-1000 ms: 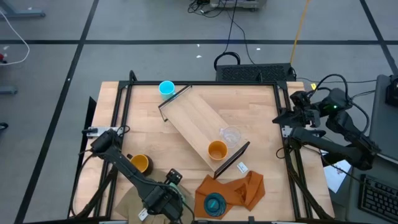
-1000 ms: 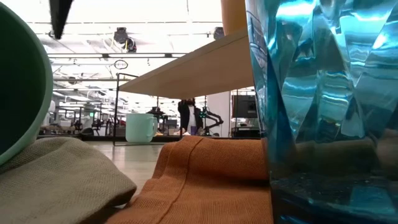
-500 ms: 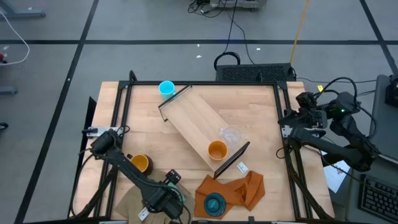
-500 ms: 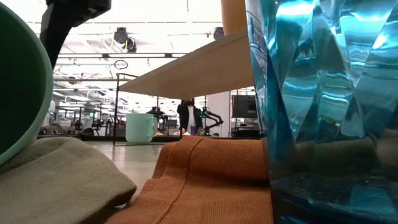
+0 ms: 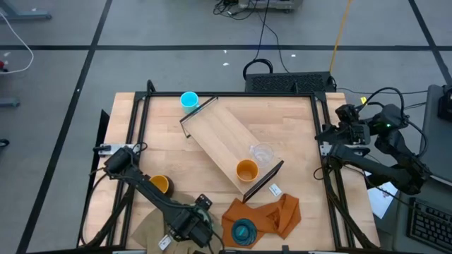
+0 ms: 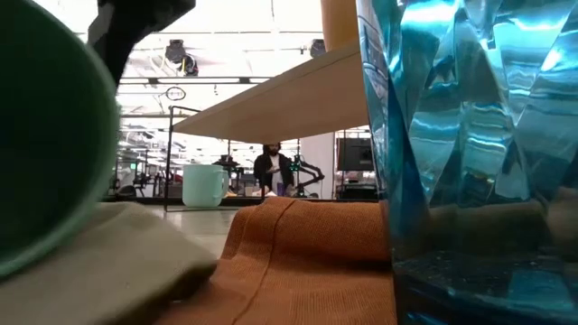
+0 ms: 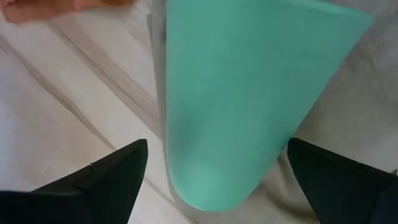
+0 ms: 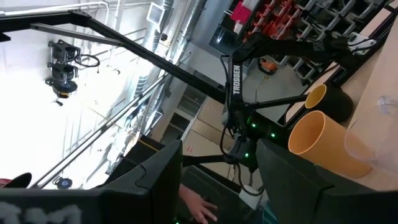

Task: Stack small to large cups/mugs on shelf
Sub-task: Put the green cup on the shelf

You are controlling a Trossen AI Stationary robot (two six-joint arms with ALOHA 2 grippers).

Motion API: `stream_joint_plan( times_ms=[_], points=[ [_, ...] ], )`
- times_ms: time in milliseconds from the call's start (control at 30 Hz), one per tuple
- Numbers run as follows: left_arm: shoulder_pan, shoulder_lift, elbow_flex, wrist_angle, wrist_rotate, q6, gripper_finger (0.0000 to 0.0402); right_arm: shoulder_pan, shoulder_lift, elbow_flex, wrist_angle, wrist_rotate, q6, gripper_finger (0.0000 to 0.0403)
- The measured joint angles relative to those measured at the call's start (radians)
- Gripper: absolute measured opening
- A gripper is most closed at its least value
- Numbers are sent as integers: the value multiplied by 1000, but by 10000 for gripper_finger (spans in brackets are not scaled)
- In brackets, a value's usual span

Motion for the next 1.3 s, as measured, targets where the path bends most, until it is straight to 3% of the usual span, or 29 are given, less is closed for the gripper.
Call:
stream_joint_plan(
  times_ms=[533, 900, 1167, 1300],
  points=[
    [9, 0, -107, 61, 50, -5, 384, 0, 0, 0, 11, 28, 8, 196],
    [16, 0, -106, 65, 32, -41, 313, 0, 0, 0, 10, 28, 7, 196],
    [20, 0, -106, 80, 29, -80, 335, 0, 0, 0, 9, 28, 3, 196],
    [32, 0, -106, 79, 52, -121, 319, 0, 0, 0, 9, 28, -2, 196]
  ],
)
